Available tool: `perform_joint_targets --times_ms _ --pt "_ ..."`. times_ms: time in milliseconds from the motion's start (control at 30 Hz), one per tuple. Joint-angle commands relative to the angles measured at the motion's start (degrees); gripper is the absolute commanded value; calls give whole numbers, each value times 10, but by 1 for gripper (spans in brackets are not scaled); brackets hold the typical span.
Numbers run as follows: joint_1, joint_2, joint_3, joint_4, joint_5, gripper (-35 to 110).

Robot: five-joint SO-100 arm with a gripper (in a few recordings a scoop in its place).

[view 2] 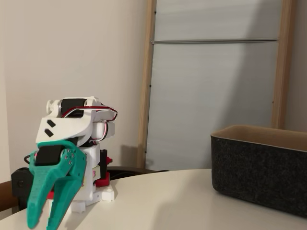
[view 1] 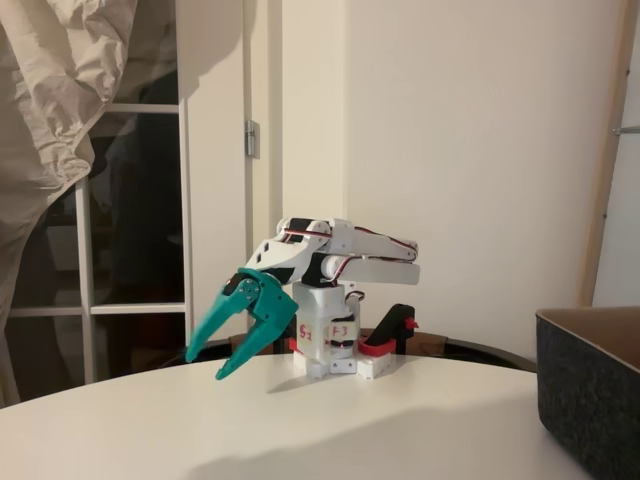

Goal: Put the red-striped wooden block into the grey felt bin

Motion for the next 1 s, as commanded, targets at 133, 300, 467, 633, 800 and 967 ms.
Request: perform_joint_targets --times_ms 133,300,467,633,800,967 --pt "5 18 7 4 -11 11" --pt "5 18 7 4 -16 11" --pt "5 18 7 4 -16 4" --pt "5 18 7 4 -17 1" --pt "5 18 7 4 -17 0" --pt "5 18 7 4 -15 0"
